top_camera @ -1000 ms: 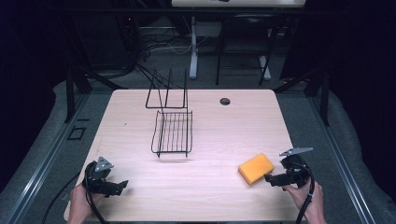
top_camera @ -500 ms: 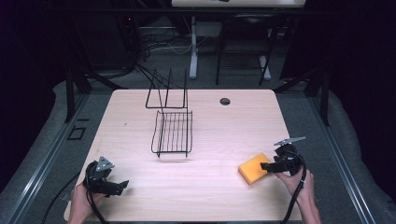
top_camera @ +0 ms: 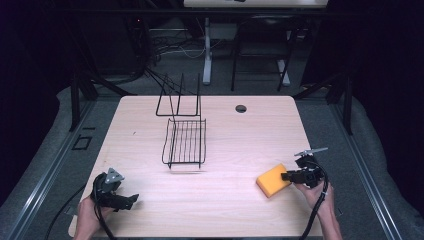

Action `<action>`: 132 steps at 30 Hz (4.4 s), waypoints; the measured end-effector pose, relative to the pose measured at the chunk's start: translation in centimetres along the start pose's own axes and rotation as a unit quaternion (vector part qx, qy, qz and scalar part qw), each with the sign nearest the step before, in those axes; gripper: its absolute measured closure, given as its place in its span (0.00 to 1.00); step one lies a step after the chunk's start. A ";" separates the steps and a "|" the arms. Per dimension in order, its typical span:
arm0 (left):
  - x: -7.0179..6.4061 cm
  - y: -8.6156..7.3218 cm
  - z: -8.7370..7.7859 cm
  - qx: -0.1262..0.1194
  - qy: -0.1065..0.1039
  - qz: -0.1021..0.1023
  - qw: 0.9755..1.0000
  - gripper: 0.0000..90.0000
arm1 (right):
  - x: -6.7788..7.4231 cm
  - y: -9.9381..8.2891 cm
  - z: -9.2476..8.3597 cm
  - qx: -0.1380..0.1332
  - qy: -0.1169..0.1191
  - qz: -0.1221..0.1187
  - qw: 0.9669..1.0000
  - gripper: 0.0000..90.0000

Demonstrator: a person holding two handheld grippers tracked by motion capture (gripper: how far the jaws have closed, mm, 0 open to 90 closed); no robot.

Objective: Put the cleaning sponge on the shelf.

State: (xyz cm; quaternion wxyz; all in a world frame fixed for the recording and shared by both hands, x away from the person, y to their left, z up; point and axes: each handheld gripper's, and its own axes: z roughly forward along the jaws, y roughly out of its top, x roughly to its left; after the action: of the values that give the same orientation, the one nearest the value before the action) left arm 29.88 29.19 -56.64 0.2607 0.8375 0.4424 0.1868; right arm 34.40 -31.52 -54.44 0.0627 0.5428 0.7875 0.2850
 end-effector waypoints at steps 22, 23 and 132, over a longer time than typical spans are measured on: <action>0.2 0.0 -0.5 -0.008 -0.003 -0.003 1.000 0.00 | 1.8 0.4 -3.1 -0.072 0.045 0.004 0.996 0.96; 0.2 -0.1 -0.5 -0.009 -0.001 -0.006 1.000 0.00 | 1.9 0.4 -3.2 -0.074 0.048 0.004 0.996 0.96; 0.4 -0.1 -0.7 -0.025 -0.007 -0.010 1.000 0.00 | 14.5 10.9 0.5 -0.127 0.120 -0.033 0.984 0.96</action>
State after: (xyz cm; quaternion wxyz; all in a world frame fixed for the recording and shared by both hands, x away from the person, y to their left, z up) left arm 29.68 29.74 -56.13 0.2865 0.8277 0.4439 0.1892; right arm 37.72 -15.69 -46.13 0.0456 0.4665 0.7640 0.4435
